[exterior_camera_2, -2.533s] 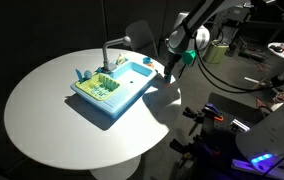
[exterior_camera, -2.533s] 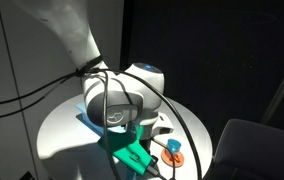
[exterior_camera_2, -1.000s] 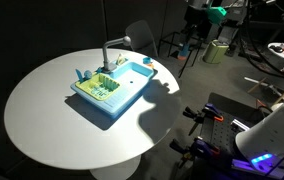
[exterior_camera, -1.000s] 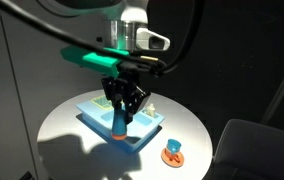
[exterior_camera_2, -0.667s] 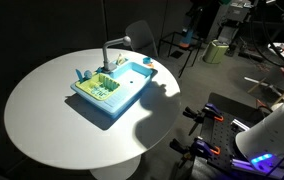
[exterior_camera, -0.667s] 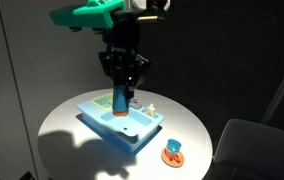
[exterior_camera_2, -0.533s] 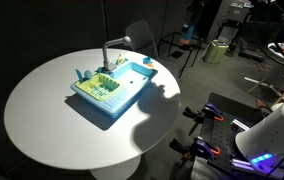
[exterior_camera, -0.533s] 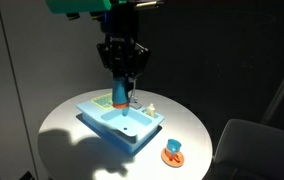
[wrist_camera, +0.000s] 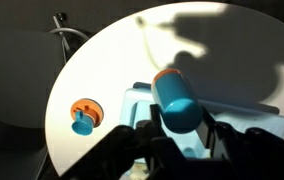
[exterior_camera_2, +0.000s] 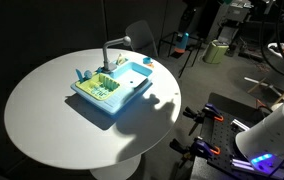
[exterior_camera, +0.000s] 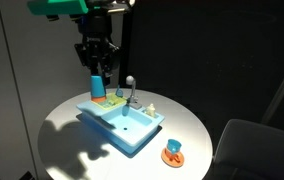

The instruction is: Move the cups to the left

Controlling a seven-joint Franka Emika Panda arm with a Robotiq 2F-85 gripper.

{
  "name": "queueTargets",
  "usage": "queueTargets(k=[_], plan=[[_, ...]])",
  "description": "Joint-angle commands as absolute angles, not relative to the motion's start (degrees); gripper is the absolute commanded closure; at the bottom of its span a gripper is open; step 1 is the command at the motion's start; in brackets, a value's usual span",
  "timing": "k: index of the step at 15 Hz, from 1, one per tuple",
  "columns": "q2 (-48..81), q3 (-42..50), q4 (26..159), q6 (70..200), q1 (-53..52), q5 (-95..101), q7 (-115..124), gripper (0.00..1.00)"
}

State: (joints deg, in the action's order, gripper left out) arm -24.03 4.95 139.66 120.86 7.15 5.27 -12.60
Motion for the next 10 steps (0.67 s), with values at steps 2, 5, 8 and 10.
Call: queueTargets(k=[2, 5, 8, 10], plan=[[-25.0, 2.4, 143.7, 121.1, 3.8, 7.0, -11.1, 0.86], [-24.5, 0.9, 146.4, 122.7, 1.4, 6.8, -11.5, 0.86], [-23.9, -0.1, 148.8, 125.5, -0.8, 6.5, -12.3, 0.86], [-23.1, -0.4, 150.2, 128.7, -2.0, 6.2, -12.7, 0.86]])
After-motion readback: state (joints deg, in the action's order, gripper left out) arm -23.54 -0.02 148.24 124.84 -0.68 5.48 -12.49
